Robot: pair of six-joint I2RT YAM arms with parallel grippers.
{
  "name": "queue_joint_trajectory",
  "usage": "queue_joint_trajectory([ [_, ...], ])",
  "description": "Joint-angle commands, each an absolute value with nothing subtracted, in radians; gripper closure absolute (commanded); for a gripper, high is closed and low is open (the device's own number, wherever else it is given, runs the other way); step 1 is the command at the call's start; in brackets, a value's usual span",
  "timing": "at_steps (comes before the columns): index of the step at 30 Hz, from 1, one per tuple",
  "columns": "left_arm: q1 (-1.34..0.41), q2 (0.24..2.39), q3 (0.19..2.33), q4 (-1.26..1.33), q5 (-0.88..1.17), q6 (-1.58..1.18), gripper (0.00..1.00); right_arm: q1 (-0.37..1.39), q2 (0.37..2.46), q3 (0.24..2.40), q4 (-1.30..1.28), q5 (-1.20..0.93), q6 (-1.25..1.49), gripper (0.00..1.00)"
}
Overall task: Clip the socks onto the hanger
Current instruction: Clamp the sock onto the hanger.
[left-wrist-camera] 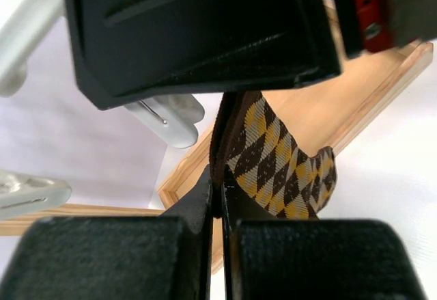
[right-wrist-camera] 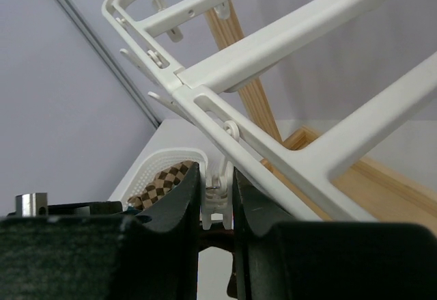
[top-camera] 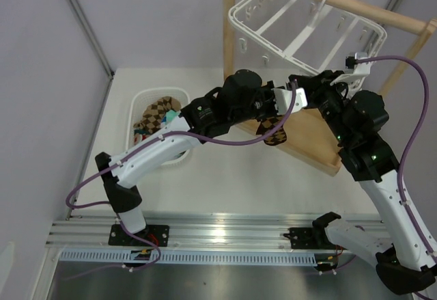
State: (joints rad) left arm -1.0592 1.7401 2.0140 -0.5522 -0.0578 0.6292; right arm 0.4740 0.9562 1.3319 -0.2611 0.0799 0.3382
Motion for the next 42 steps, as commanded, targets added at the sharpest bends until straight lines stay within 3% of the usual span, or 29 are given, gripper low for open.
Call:
queue_joint_trajectory([
  [1,-1.039,1.743,2.025,-0.515,-0.029,0.643,0.99,0.495,0.939,1.325,-0.256,-0.061,0.305,1.00],
  [18,-0.937,1.703,2.046,-0.580,0.339,0.585,0.99,0.488,0.927,1.269,-0.161,-0.265,0.169,1.00],
  [28,-0.893,1.732,2.134,-0.615,0.413,0.581,0.99,0.482,0.920,1.258,-0.161,-0.380,0.132,1.00],
  [42,-0.873,1.759,2.184,-0.667,0.491,0.581,0.99,0.477,0.920,1.244,-0.155,-0.388,0.112,1.00],
])
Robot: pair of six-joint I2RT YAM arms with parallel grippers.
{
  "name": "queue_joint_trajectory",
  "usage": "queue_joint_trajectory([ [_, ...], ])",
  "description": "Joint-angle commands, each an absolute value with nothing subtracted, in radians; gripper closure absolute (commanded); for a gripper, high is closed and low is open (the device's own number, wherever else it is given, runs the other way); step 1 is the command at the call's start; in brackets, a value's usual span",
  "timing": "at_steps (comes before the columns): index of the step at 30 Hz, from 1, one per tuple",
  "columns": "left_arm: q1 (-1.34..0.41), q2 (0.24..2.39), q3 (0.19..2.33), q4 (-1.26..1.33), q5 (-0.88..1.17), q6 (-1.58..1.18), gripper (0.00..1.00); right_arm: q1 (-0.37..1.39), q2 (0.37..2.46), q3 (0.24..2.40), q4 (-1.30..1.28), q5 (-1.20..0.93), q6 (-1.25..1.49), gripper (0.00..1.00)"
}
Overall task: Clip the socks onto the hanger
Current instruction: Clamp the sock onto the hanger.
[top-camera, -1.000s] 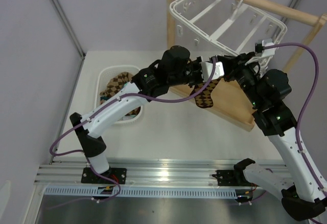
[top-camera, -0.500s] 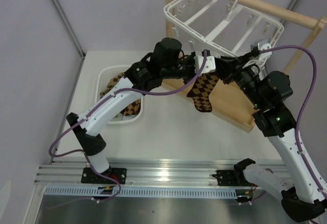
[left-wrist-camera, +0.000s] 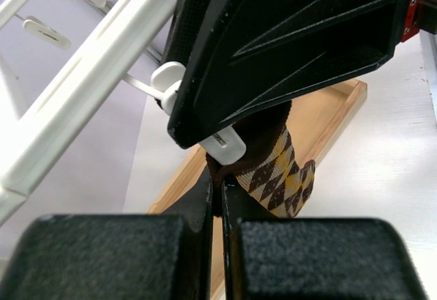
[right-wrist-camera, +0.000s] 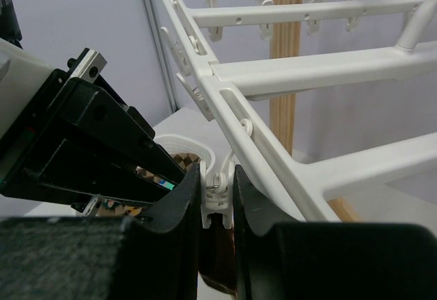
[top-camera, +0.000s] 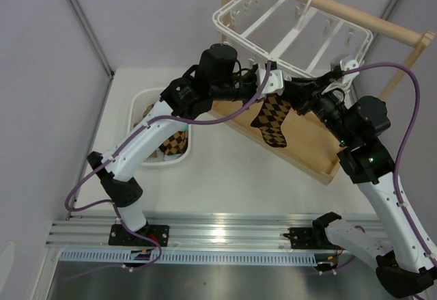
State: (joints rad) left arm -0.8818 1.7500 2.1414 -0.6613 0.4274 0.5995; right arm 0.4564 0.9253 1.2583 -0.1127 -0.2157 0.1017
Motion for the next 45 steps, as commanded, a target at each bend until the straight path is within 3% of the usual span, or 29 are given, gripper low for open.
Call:
queue_joint_trajectory([
  [1,-0.871,1.758,2.183,-0.669,0.498,0.578,0.99,0.477,0.919,1.241,-0.156,-0.387,0.110,1.00],
  [34,-0.859,1.684,2.181,-0.641,0.537,0.488,0.99,0.480,0.905,1.232,-0.204,-0.393,0.052,0.99],
  [36,-0.859,1.690,2.181,-0.637,0.531,0.489,0.99,0.479,0.900,1.232,-0.207,-0.396,0.054,0.86],
  [37,-0.859,1.689,2.181,-0.637,0.528,0.489,0.99,0.479,0.899,1.232,-0.206,-0.394,0.054,0.67],
  [40,-0.859,1.694,2.183,-0.641,0.522,0.489,0.99,0.479,0.891,1.235,-0.206,-0.400,0.060,0.35],
  [42,-0.858,1.698,2.183,-0.646,0.519,0.491,0.99,0.479,0.887,1.238,-0.204,-0.390,0.070,0.19],
  [45,-0.859,1.706,2.180,-0.650,0.509,0.489,0.99,0.479,0.879,1.244,-0.206,-0.376,0.080,0.09],
])
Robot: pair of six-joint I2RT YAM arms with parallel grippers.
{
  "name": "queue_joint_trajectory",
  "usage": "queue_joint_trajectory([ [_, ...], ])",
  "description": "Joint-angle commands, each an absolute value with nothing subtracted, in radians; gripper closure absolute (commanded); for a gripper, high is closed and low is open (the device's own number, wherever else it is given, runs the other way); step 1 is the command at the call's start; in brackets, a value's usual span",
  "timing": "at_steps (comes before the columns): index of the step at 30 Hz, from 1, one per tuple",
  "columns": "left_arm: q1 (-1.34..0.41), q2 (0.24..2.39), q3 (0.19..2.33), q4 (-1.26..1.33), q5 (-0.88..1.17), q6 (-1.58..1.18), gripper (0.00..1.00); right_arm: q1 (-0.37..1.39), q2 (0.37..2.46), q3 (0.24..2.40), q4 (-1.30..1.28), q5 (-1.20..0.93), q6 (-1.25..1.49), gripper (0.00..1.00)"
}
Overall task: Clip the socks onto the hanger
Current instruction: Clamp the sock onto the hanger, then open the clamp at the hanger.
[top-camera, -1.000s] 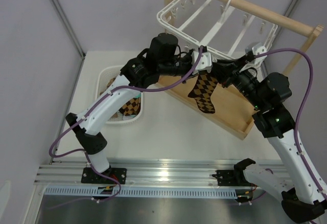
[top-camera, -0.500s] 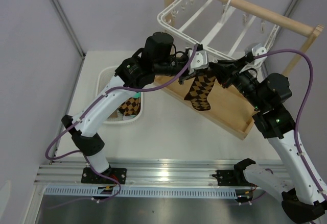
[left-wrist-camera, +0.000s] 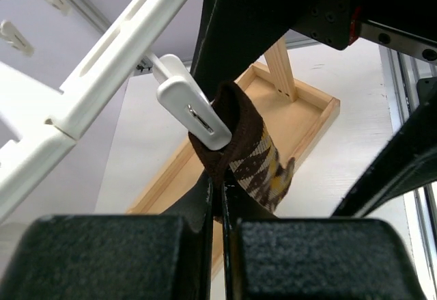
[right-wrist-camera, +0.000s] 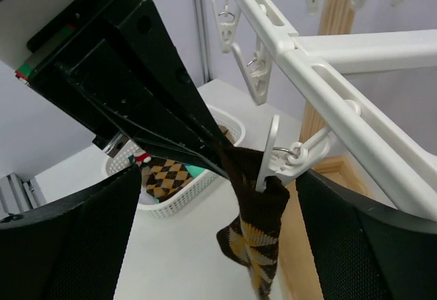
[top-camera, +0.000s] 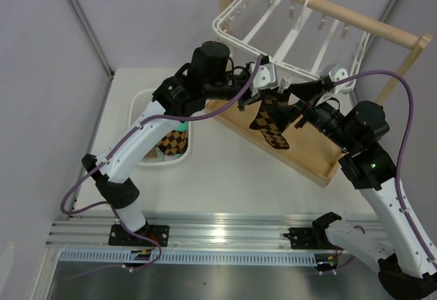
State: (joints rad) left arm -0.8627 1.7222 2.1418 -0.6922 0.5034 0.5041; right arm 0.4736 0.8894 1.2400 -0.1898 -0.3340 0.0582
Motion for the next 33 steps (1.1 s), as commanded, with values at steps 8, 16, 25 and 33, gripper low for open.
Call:
queue_joint_trajectory([
  [8,-0.859,1.686,2.138,-0.611,0.384,0.365,0.70,0.482,0.844,1.301,-0.271,-0.279,0.127,0.01],
  [16,-0.859,1.429,1.829,-0.436,0.167,0.151,0.04,0.489,0.787,1.361,-0.414,-0.097,0.141,0.01],
  [25,-0.864,1.246,1.582,-0.367,0.055,-0.136,0.03,0.491,0.769,1.433,-0.566,0.172,0.146,0.04],
  [33,-0.969,1.298,1.582,-0.318,0.005,-0.201,0.03,0.486,0.814,1.434,-0.607,0.316,0.169,0.08],
])
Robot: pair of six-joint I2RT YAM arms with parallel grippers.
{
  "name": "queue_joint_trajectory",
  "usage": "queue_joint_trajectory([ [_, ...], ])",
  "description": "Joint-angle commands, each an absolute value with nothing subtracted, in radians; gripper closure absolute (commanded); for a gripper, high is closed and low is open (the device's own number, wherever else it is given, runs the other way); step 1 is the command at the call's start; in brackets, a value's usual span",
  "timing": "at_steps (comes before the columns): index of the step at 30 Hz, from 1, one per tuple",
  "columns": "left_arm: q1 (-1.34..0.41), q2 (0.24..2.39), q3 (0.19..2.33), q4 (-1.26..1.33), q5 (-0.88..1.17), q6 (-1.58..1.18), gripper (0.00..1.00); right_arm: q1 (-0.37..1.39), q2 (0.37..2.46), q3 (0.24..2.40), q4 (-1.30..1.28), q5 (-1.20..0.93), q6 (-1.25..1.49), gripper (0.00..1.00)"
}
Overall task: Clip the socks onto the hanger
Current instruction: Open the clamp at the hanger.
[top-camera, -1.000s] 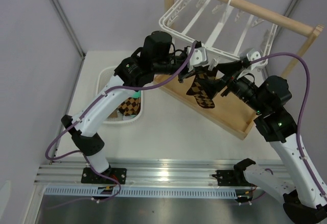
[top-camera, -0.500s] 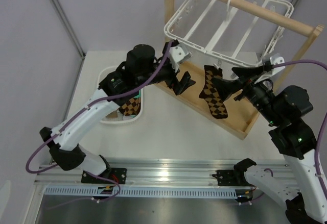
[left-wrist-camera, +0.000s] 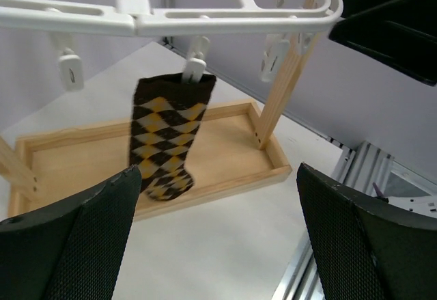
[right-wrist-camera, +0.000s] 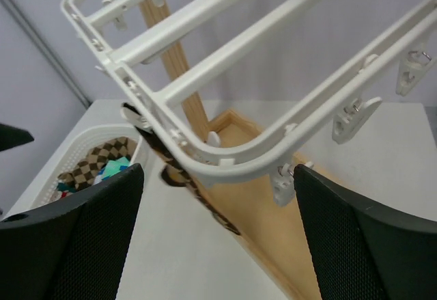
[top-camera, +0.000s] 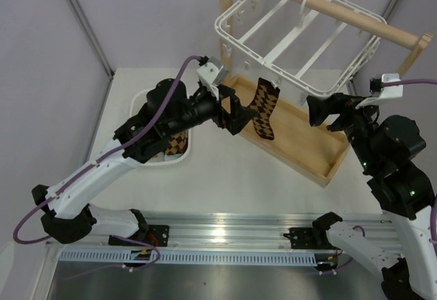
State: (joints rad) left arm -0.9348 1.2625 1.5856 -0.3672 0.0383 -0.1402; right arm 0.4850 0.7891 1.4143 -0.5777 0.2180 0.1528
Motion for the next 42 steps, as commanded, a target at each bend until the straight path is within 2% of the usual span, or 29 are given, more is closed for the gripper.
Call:
queue_joint_trajectory([
  [1,-0.973,1.302,1.583,-0.316,-0.005,-0.206,0.03,0.488,0.821,1.434,-0.612,0.334,0.172,0.08],
  [10,-0.979,1.290,1.562,-0.322,-0.063,-0.210,0.03,0.472,0.854,1.428,-0.627,0.472,0.179,0.10],
  [18,-0.979,1.252,1.517,-0.316,-0.080,-0.192,0.03,0.457,0.851,1.434,-0.623,0.482,0.161,0.11],
  [32,-0.977,1.207,1.470,-0.314,-0.158,-0.186,0.02,0.454,0.888,1.390,-0.522,0.215,0.184,0.14],
  [42,-0.924,1.226,1.485,-0.267,-0.233,-0.118,0.03,0.465,0.845,1.416,-0.537,0.212,0.209,0.15],
])
